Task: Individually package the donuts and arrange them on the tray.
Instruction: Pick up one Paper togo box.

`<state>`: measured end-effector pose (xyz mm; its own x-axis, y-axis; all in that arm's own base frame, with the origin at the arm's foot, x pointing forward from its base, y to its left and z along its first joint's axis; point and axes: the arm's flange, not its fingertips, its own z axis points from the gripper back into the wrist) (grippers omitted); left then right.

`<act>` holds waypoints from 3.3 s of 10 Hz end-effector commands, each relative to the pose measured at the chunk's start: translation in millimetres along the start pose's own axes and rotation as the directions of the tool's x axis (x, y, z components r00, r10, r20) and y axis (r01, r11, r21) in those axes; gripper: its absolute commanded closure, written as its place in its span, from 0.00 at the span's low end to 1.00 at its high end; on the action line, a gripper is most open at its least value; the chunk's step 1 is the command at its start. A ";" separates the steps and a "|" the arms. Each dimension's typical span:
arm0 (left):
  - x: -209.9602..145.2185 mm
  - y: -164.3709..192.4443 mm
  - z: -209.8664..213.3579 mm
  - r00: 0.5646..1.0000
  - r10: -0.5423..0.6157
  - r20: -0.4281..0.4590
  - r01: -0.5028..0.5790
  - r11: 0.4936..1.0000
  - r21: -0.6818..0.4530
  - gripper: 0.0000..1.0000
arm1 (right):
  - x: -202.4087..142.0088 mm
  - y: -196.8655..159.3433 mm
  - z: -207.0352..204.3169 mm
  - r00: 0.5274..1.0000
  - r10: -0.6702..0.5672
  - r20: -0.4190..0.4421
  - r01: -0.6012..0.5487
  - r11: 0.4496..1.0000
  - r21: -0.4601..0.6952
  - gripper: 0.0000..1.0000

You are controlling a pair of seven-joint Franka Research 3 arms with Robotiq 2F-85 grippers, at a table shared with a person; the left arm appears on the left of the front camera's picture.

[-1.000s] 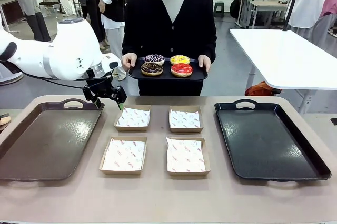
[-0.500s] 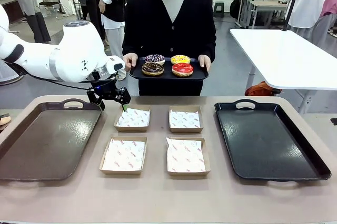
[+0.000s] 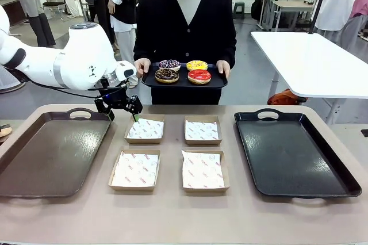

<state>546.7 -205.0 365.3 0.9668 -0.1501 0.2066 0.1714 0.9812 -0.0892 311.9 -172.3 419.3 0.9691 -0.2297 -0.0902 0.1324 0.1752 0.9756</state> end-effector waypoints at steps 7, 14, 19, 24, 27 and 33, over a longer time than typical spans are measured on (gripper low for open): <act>8.7 -21.4 -18.8 1.000 0.020 0.003 -0.020 0.994 0.105 0.00 | 1.6 0.6 -0.2 1.000 0.003 0.010 -0.003 1.000 0.009 0.00; 26.4 -21.9 -37.5 0.997 0.055 -0.048 -0.050 0.994 0.100 0.65 | 1.6 0.6 -0.2 1.000 0.003 0.010 -0.003 1.000 0.009 0.00; 26.5 -19.0 -34.1 0.996 0.058 -0.071 -0.051 0.994 0.099 1.00 | 1.6 0.6 -0.2 1.000 0.003 0.010 -0.003 1.000 0.009 0.00; 26.9 -16.2 -27.7 0.992 0.077 -0.104 -0.068 0.994 0.090 1.00 | 1.6 0.6 -0.2 1.000 0.003 0.010 -0.003 1.000 0.009 0.00; 27.4 -21.0 20.1 0.984 0.122 -0.127 -0.119 0.993 0.026 1.00 | 1.6 0.6 -0.2 1.000 0.003 0.010 -0.003 1.000 0.009 0.00; 33.4 -41.9 121.1 0.993 0.096 -0.075 -0.094 0.995 0.041 1.00 | 1.6 0.6 -0.2 1.000 0.003 0.010 -0.003 1.000 0.009 0.00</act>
<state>546.7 -233.3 489.6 0.9910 -0.0544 0.1222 0.0651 0.9942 -0.0857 311.9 -172.3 419.1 0.9690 -0.2297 -0.0906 0.1327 0.1751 0.9756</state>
